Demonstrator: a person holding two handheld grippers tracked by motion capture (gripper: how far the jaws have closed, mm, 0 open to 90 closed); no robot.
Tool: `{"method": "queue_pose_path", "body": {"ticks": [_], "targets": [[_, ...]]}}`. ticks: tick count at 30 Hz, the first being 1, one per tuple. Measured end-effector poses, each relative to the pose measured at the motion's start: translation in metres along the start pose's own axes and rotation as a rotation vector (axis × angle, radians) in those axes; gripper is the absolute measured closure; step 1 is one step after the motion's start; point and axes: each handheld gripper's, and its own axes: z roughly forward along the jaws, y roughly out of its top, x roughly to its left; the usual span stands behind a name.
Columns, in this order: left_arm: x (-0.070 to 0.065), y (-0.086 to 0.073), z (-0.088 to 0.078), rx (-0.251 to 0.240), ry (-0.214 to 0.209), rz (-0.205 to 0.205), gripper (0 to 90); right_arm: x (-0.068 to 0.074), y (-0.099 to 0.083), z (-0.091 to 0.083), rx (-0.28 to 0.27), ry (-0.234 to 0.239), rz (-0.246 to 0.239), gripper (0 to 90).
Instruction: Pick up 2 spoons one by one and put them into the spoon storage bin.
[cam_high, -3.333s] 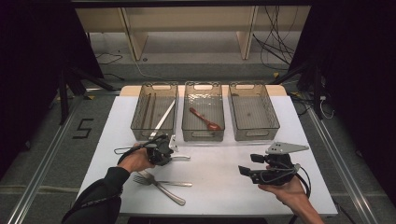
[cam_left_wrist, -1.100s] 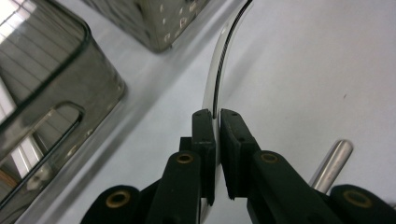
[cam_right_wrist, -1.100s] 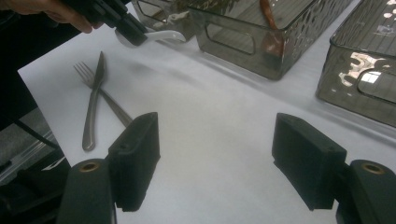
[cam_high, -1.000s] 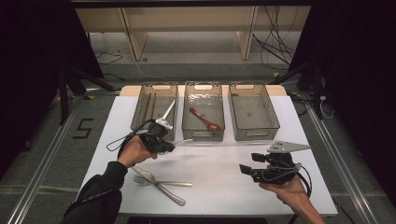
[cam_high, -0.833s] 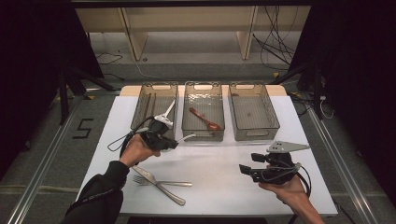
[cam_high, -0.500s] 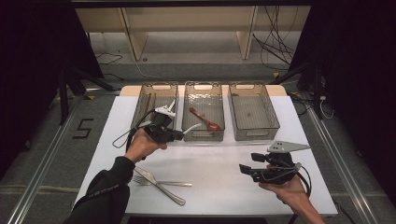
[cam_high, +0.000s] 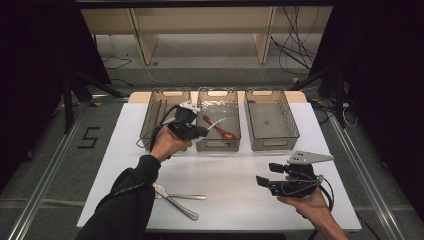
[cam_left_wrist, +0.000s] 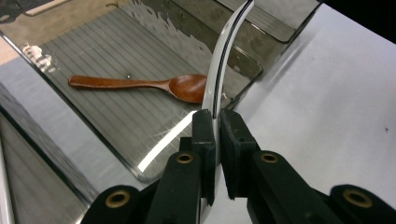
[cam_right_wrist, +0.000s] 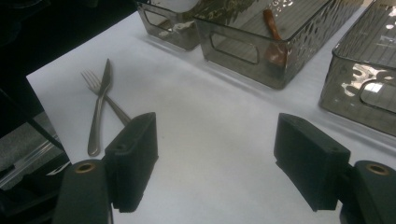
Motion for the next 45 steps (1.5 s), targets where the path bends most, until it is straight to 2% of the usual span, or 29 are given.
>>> {"method": "queue_pose_path", "body": {"ticks": [9, 17, 27, 45], "targets": [[0.006, 0.022, 0.008, -0.025, 0.024, -0.005, 84.1, 0.0, 0.0, -0.001, -0.015, 0.0, -0.002, 27.2], [0.012, 0.03, 0.018, -0.032, 0.041, -0.022, 84.1, 0.001, 0.0, -0.001, -0.012, 0.003, -0.005, 27.2], [0.018, 0.03, 0.031, -0.035, 0.044, -0.062, 84.1, 0.001, 0.0, 0.0, -0.008, 0.006, -0.005, 27.4], [0.023, 0.022, 0.047, -0.018, 0.057, -0.095, 83.6, 0.001, 0.0, 0.002, 0.001, 0.007, -0.008, 27.6]]}}
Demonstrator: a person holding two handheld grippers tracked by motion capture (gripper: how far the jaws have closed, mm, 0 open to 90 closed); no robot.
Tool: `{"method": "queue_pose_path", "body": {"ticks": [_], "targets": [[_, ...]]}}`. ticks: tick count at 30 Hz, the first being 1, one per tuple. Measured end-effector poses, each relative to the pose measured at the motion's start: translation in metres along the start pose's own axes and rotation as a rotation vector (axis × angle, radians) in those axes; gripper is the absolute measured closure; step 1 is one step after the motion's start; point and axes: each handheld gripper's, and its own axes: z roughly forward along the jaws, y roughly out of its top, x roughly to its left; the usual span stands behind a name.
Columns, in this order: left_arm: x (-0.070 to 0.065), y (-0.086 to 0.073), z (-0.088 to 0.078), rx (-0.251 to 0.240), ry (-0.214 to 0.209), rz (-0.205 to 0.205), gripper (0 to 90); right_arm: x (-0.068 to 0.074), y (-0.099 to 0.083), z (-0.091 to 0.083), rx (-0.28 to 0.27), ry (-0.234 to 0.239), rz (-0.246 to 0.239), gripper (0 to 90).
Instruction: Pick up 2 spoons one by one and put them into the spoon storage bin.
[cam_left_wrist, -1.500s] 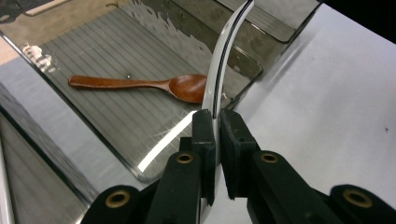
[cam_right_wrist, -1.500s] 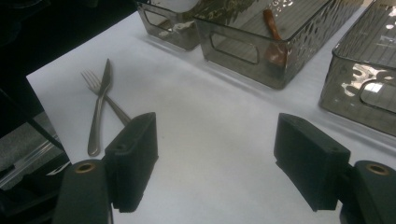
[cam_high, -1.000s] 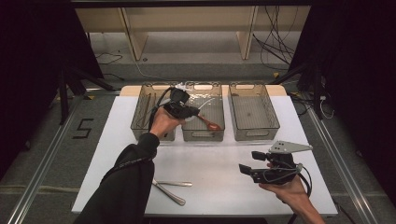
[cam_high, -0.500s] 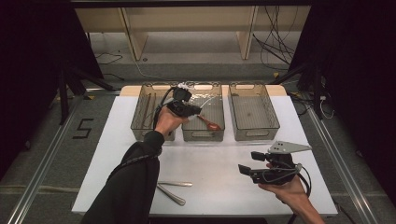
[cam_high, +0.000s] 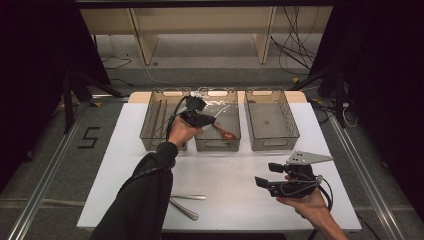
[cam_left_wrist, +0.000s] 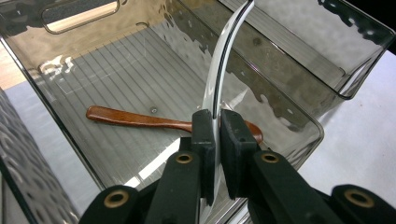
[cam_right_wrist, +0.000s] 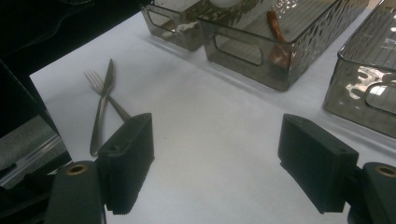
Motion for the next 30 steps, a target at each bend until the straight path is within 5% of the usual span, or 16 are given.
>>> {"method": "queue_pose_path", "body": {"ticks": [5, 9, 17, 24, 30], "targets": [[0.0, -0.002, 0.005, 0.007, 0.003, -0.012, 81.0, 0.001, 0.0, 0.0, 0.002, 0.002, 0.0, 27.6], [-0.002, -0.002, 0.004, 0.033, 0.006, -0.004, 60.6, 0.0, 0.0, -0.001, 0.001, 0.003, -0.001, 27.8], [-0.01, 0.001, -0.021, 0.024, -0.026, 0.038, 39.4, 0.001, 0.0, 0.0, 0.003, 0.0, -0.001, 27.8], [-0.015, -0.009, -0.045, 0.031, -0.06, 0.103, 31.6, 0.001, 0.0, -0.001, 0.001, -0.002, -0.003, 27.7], [-0.014, -0.035, -0.066, 0.046, -0.078, 0.145, 28.7, 0.001, 0.0, 0.0, 0.004, -0.003, -0.002, 27.7]]}}
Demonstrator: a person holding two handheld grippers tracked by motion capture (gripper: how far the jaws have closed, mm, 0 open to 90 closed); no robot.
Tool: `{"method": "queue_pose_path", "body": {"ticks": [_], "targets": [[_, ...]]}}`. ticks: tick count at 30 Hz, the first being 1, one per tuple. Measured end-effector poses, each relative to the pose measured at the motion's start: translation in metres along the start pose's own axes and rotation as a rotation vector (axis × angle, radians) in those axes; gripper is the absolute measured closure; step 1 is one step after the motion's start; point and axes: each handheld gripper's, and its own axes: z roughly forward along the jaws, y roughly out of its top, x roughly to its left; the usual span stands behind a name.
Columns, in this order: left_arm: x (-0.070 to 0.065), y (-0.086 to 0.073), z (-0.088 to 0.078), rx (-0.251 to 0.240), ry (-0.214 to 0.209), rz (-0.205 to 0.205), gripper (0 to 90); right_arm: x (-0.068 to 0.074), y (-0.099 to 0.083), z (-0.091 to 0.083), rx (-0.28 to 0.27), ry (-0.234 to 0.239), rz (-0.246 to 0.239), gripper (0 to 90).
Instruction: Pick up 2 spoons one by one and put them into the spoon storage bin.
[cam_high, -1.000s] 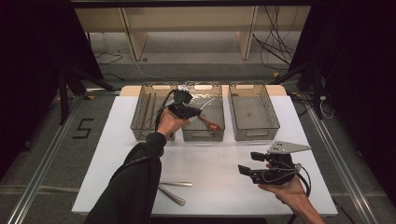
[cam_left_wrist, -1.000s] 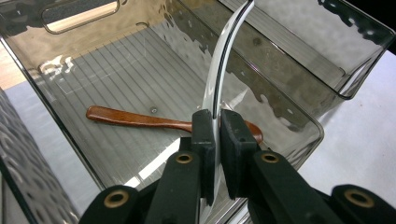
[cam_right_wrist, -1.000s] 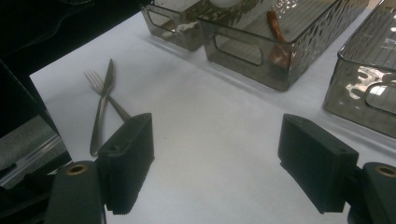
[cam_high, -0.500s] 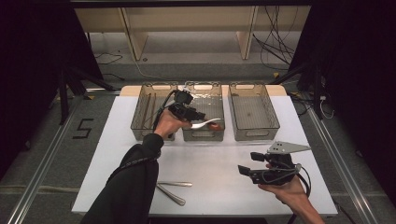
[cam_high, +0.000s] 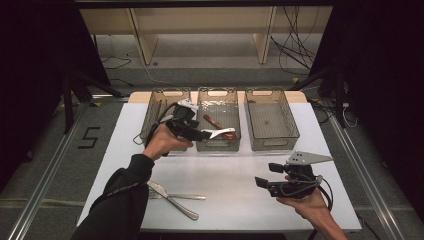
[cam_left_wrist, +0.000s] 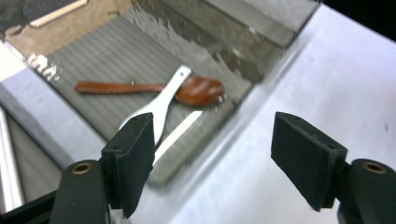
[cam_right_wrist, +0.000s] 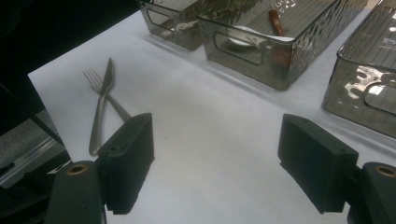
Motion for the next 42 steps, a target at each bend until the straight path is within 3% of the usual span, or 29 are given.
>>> {"method": "queue_pose_path", "body": {"ticks": [13, 22, 32, 42], "targets": [[-0.01, -0.045, -0.029, 0.078, 0.03, 0.087, 24.8, 0.001, 0.0, 0.001, 0.005, -0.001, -0.004, 27.7], [-0.015, -0.07, -0.036, 0.143, 0.027, 0.117, 22.6, 0.003, 0.0, 0.003, 0.01, 0.003, -0.007, 27.8], [-0.024, -0.081, -0.037, 0.207, 0.01, 0.179, 20.1, 0.003, 0.0, 0.003, 0.011, 0.003, -0.009, 27.7], [-0.028, -0.095, -0.037, 0.268, 0.0, 0.211, 19.0, 0.002, -0.001, 0.003, 0.012, 0.001, -0.009, 27.8]]}}
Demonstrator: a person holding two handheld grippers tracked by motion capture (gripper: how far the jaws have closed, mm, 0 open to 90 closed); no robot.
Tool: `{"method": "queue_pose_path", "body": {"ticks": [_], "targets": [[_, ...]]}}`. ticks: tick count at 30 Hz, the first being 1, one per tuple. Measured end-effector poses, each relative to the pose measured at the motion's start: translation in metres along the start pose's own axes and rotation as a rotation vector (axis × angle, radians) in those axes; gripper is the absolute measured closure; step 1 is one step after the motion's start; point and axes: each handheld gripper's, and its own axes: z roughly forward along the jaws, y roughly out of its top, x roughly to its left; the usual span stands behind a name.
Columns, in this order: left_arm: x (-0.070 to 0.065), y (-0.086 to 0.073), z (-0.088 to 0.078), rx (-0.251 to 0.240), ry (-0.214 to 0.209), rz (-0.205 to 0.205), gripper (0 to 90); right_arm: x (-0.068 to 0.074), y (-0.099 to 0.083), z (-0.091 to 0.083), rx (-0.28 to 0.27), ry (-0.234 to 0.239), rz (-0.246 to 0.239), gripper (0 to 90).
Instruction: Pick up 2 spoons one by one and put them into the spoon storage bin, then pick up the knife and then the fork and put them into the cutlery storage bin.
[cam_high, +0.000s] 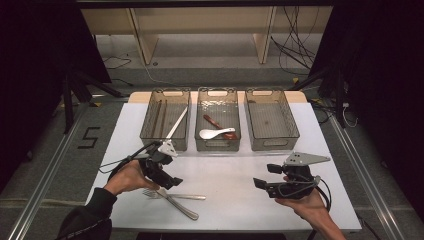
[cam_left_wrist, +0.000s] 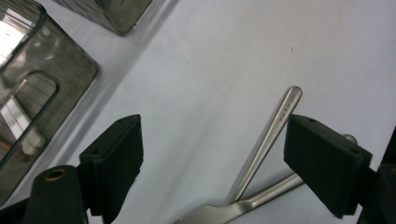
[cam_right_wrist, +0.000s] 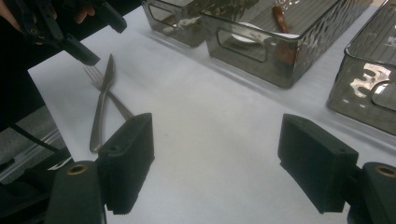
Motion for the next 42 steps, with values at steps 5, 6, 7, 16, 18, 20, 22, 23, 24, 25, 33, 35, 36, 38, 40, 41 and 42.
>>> {"method": "queue_pose_path", "body": {"ticks": [5, 6, 7, 16, 18, 20, 22, 23, 24, 25, 33, 35, 36, 38, 40, 41, 42], "targets": [[-0.003, -0.006, 0.001, 0.012, -0.001, 0.015, 18.8, 0.0, 0.0, 0.0, 0.0, 0.001, 0.0, 27.7], [-0.004, -0.007, 0.002, 0.01, -0.002, 0.013, 18.8, 0.0, 0.0, 0.0, 0.0, 0.001, 0.0, 27.7], [-0.004, -0.008, 0.002, 0.014, -0.004, 0.014, 18.7, 0.0, 0.0, 0.0, -0.001, 0.001, 0.0, 27.7], [-0.007, -0.014, 0.006, 0.07, -0.008, 0.047, 18.4, -0.002, -0.001, 0.001, 0.0, 0.006, 0.004, 27.8], [-0.009, -0.015, 0.008, 0.078, -0.011, 0.05, 18.3, -0.002, -0.001, 0.001, 0.002, 0.006, 0.006, 27.8], [-0.01, -0.016, 0.009, 0.086, -0.01, 0.056, 18.1, -0.001, -0.001, 0.0, 0.0, 0.005, 0.002, 27.8], [-0.011, -0.018, 0.01, 0.094, -0.015, 0.064, 18.0, -0.001, -0.001, 0.001, 0.0, 0.005, 0.001, 27.8], [-0.011, -0.019, 0.011, 0.099, -0.02, 0.068, 17.8, 0.0, -0.001, 0.001, 0.0, 0.007, 0.0, 27.8], [-0.012, -0.019, 0.011, 0.1, -0.021, 0.067, 17.7, 0.0, -0.001, 0.001, 0.003, 0.006, 0.0, 27.8], [-0.013, -0.02, 0.012, 0.106, -0.022, 0.07, 17.5, 0.0, -0.001, 0.001, 0.004, 0.007, 0.001, 27.7], [-0.015, -0.023, 0.017, 0.142, -0.026, 0.1, 16.9, -0.001, -0.001, 0.001, 0.003, 0.007, 0.002, 27.8], [-0.015, -0.024, 0.018, 0.154, -0.028, 0.109, 16.9, 0.0, -0.001, 0.001, 0.003, 0.007, -0.001, 27.8], [-0.015, -0.024, 0.019, 0.156, -0.027, 0.113, 16.9, 0.0, -0.001, 0.001, 0.004, 0.007, -0.001, 27.8], [-0.016, -0.025, 0.021, 0.16, -0.028, 0.114, 16.9, 0.0, -0.001, 0.002, 0.005, 0.007, -0.001, 27.9], [-0.017, -0.025, 0.023, 0.168, -0.031, 0.121, 17.0, -0.001, -0.001, 0.002, 0.004, 0.008, 0.0, 28.0], [-0.017, -0.025, 0.024, 0.175, -0.034, 0.13, 17.0, -0.001, -0.001, 0.002, 0.005, 0.008, 0.001, 28.0], [-0.018, -0.025, 0.025, 0.182, -0.036, 0.136, 17.1, -0.001, -0.001, 0.002, 0.006, 0.008, -0.001, 28.0]]}}
